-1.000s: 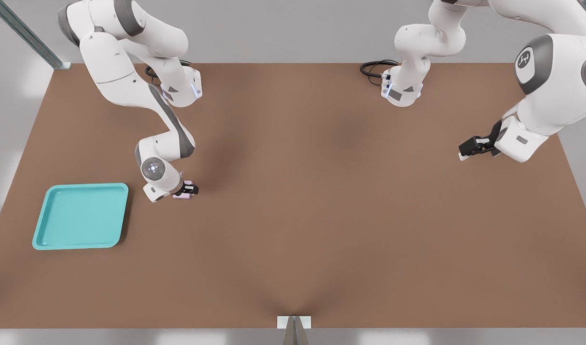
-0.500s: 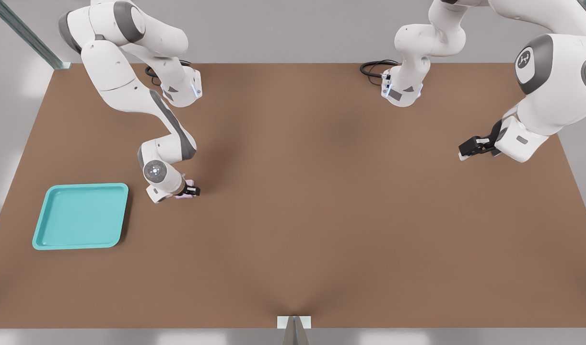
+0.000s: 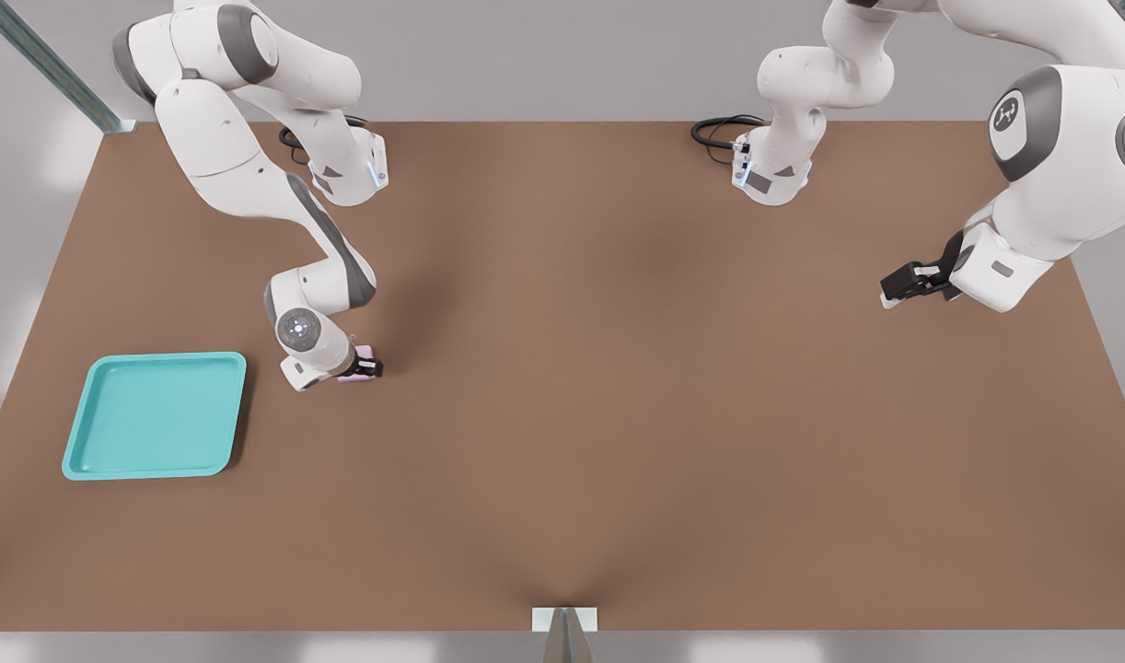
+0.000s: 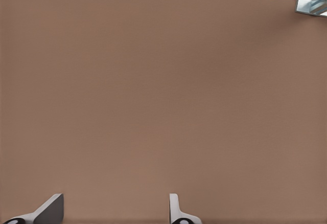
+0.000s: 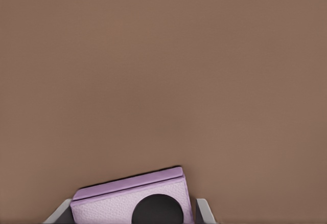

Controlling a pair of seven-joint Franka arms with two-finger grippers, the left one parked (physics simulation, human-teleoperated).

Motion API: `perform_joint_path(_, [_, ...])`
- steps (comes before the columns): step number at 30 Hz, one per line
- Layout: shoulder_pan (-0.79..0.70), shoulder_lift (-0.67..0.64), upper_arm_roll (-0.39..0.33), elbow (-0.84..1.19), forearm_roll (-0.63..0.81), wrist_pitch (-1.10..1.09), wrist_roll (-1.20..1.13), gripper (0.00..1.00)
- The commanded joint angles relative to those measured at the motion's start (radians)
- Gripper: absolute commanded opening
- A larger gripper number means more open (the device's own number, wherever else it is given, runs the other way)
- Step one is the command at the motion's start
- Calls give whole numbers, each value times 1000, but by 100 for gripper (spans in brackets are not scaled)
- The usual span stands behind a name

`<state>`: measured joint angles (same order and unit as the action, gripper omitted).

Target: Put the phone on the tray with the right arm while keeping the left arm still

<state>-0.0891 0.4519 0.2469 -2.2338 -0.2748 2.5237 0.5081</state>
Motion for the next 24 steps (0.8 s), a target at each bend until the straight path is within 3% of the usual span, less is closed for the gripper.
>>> perform_joint_path(1, [0,1,0,0,-1,1,1,86])
perform_joint_path(6, [0,-1,0,0,-14,7,0,78])
perform_joint_path(13, [-8,-27,2,3,-14,-2,-8,78])
perform_joint_path(20, [-30,-140,0,25,-14,-10,-28,78])
perform_joint_path(24, [-121,-180,-14,25,-11,-8,-187,78])
